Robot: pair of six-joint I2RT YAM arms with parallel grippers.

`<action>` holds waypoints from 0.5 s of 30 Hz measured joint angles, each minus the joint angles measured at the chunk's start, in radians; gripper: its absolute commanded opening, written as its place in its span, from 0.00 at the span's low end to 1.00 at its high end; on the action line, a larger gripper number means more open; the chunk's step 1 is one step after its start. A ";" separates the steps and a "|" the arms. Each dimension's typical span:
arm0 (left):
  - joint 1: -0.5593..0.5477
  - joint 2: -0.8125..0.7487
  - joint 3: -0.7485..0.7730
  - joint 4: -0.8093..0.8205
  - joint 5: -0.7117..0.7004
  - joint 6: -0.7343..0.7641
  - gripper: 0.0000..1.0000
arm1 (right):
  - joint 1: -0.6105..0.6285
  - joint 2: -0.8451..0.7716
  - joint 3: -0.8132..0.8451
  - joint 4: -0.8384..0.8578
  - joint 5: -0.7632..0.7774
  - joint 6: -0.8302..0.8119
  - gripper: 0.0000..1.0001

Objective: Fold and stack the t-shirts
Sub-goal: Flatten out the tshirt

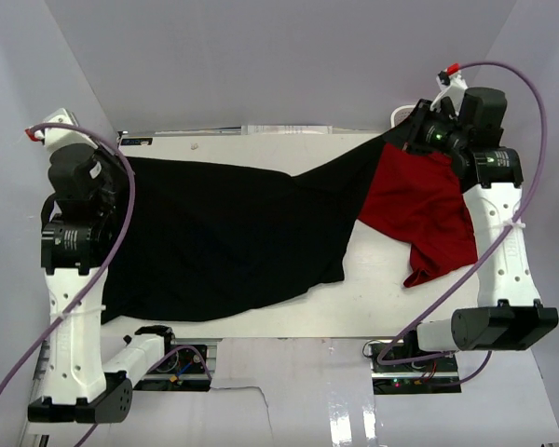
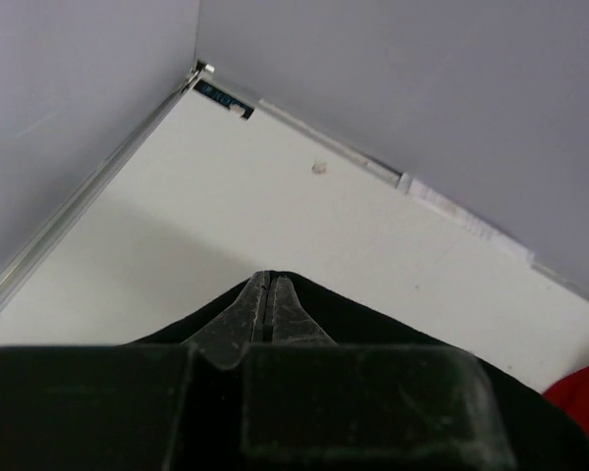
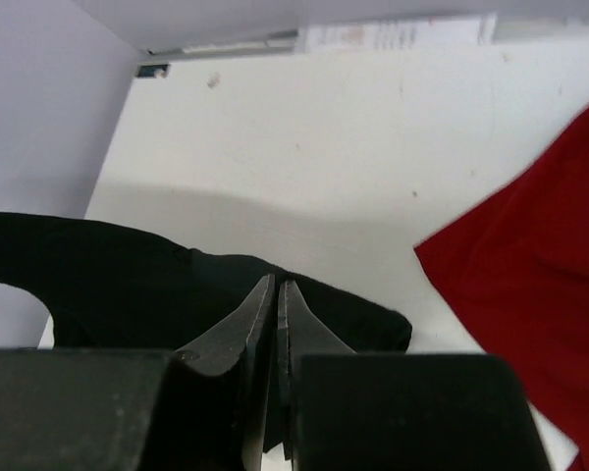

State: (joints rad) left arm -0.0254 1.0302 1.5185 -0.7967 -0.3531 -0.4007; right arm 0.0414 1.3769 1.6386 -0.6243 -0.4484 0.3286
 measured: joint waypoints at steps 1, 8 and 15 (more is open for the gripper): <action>0.000 -0.026 0.000 0.014 0.002 0.001 0.00 | 0.000 -0.008 0.028 -0.001 -0.013 -0.004 0.08; 0.000 -0.141 -0.050 0.106 0.063 0.000 0.00 | 0.001 -0.171 0.166 -0.008 -0.070 -0.057 0.08; 0.000 -0.261 -0.146 0.190 0.153 -0.025 0.00 | 0.002 -0.340 0.338 0.053 -0.079 -0.121 0.08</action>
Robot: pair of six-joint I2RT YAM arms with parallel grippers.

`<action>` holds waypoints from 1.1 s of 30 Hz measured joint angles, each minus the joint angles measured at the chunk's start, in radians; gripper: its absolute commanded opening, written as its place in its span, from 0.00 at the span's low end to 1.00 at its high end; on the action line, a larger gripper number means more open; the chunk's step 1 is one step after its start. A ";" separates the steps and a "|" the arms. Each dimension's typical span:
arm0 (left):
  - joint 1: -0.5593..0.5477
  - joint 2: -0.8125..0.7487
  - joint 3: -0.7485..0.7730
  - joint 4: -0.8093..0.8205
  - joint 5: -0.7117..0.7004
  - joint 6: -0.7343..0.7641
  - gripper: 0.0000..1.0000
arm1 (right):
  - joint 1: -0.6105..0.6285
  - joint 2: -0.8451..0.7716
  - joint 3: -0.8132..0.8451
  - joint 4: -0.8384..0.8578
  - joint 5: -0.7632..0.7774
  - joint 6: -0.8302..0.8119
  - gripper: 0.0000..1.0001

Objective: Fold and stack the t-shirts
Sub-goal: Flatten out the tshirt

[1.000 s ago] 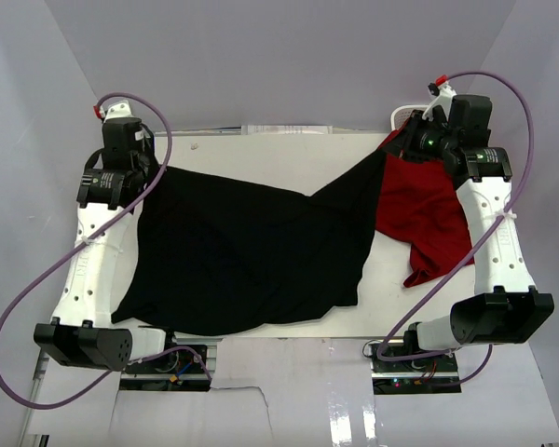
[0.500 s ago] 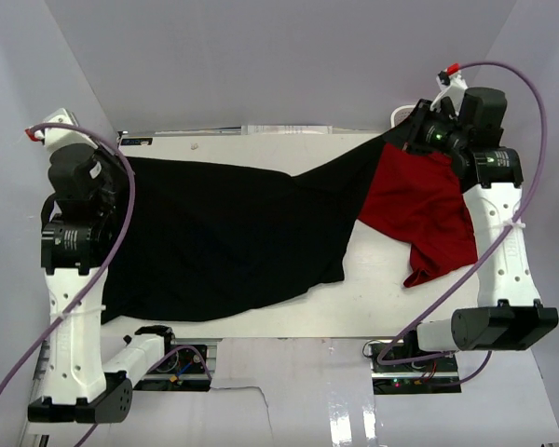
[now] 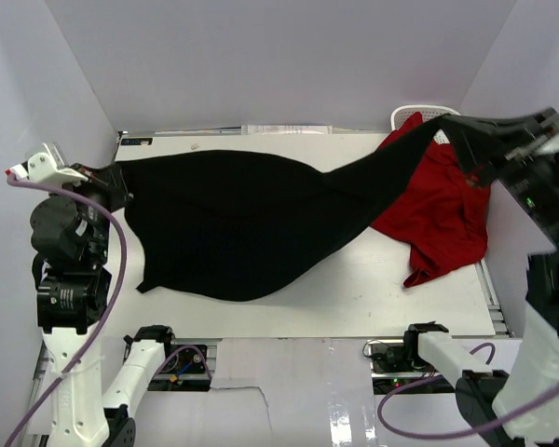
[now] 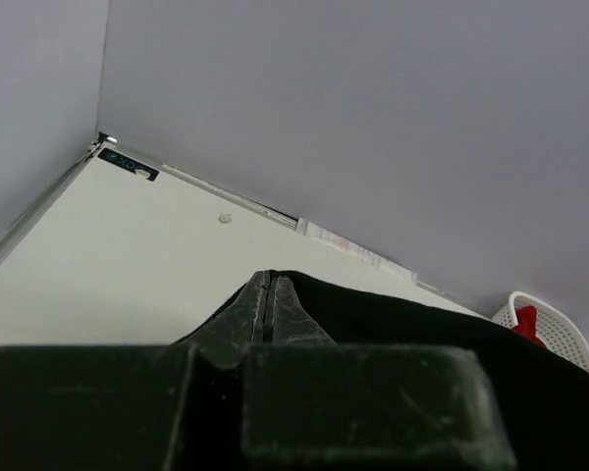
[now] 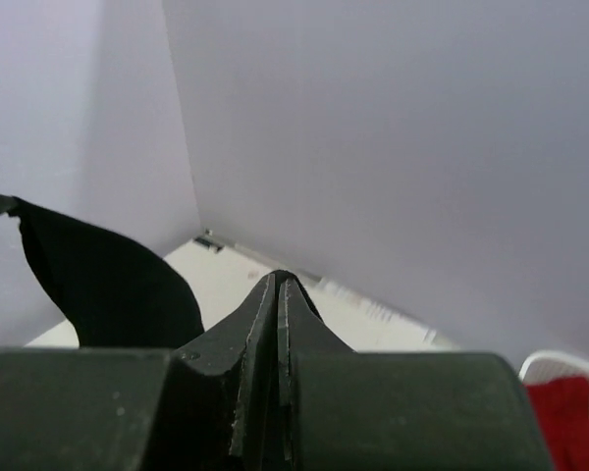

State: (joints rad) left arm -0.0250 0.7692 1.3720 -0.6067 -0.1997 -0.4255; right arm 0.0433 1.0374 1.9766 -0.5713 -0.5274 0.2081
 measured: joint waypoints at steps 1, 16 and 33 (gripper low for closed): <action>0.000 -0.022 -0.025 0.013 0.009 -0.006 0.00 | 0.000 -0.035 0.000 0.017 0.001 -0.004 0.08; 0.000 -0.048 -0.016 0.229 0.168 -0.042 0.01 | 0.003 -0.277 -0.069 0.324 0.053 -0.006 0.08; 0.000 -0.029 0.313 0.270 0.137 0.026 0.00 | 0.003 -0.332 0.025 0.718 0.110 -0.034 0.08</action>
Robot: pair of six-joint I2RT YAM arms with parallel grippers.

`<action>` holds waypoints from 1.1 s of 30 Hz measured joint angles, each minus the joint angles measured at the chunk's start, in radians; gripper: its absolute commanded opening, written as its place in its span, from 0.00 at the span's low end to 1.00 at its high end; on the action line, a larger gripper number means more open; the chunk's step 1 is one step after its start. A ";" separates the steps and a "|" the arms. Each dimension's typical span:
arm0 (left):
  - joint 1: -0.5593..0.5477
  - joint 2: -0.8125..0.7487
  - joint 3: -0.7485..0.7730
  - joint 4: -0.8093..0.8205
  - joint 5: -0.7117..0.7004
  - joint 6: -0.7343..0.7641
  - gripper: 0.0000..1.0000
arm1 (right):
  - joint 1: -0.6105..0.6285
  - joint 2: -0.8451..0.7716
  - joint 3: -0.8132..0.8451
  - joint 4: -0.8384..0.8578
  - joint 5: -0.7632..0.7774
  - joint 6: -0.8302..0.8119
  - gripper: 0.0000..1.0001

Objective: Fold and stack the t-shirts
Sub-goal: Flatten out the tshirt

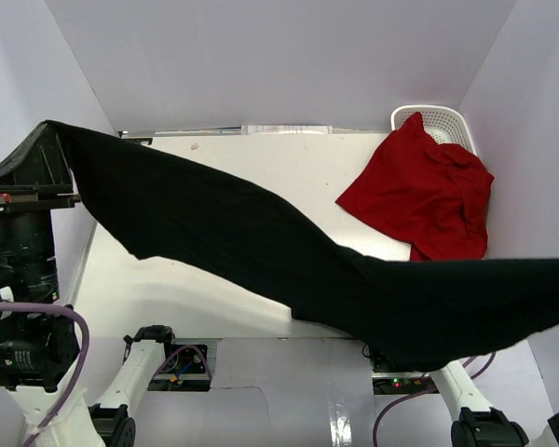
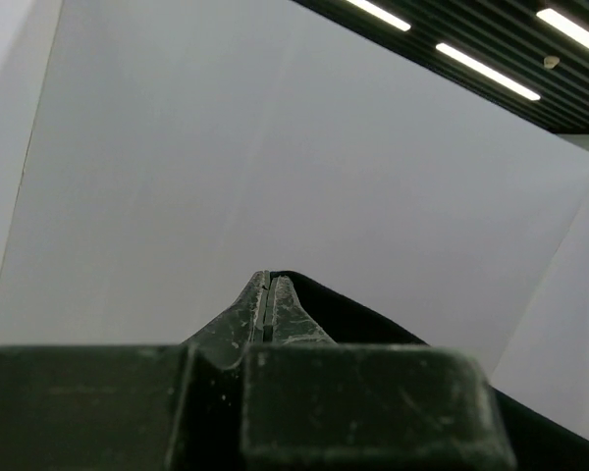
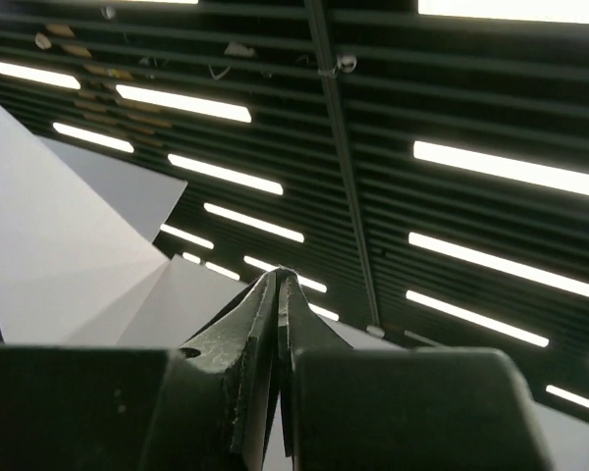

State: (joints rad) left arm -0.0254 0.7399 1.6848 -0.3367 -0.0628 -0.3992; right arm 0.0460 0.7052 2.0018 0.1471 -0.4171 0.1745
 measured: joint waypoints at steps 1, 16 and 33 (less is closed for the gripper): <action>0.000 0.005 0.018 -0.003 -0.003 0.003 0.00 | 0.000 0.003 0.020 0.013 0.000 0.000 0.08; -0.006 -0.004 0.303 -0.051 -0.096 0.055 0.00 | 0.000 -0.235 -0.148 0.315 0.204 0.010 0.08; -0.008 -0.017 0.322 -0.074 -0.121 0.058 0.00 | -0.007 -0.241 -0.174 0.463 0.188 0.049 0.08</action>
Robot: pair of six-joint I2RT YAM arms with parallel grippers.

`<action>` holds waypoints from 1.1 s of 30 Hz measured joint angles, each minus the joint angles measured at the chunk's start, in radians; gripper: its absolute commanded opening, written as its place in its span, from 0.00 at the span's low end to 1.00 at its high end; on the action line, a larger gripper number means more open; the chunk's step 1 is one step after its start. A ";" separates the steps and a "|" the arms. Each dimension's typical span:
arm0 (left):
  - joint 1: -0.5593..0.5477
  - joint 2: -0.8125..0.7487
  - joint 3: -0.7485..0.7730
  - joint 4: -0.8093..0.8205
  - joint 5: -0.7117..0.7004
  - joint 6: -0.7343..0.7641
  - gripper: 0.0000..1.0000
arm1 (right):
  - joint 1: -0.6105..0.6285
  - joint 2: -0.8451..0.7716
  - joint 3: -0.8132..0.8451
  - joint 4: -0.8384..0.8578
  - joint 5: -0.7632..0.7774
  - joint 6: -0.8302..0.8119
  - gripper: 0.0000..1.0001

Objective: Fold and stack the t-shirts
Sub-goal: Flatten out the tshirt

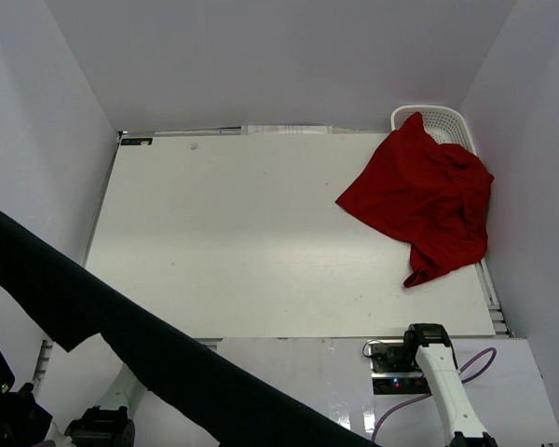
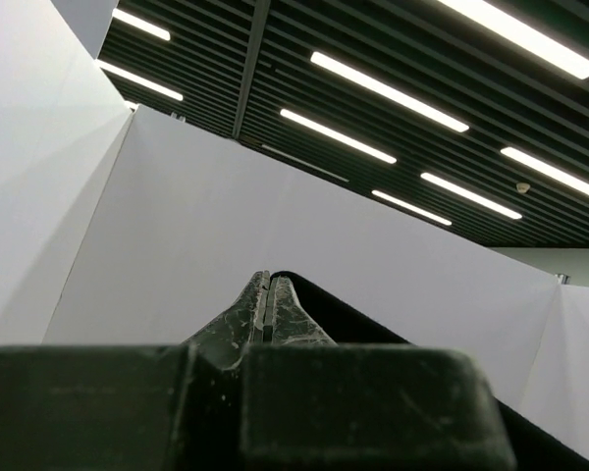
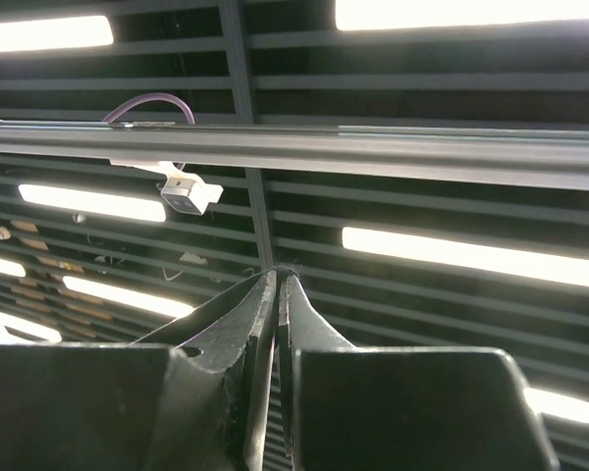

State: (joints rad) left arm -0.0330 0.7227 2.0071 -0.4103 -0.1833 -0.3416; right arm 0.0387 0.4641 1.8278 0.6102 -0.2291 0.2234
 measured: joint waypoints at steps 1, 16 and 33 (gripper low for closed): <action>0.000 0.008 0.017 0.000 0.000 0.000 0.00 | 0.000 0.000 -0.007 0.016 -0.002 -0.002 0.08; -0.013 -0.039 -0.368 0.079 -0.038 -0.061 0.00 | -0.011 0.103 0.145 -0.122 -0.007 0.029 0.08; -0.028 -0.083 -1.043 0.051 -0.188 -0.180 0.00 | 0.002 0.348 -0.900 -0.324 -0.139 0.385 0.08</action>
State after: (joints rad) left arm -0.0612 0.6399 0.9642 -0.3595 -0.3714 -0.5220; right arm 0.0402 0.8124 0.9279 0.2859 -0.3683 0.6079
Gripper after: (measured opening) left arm 0.022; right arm 0.080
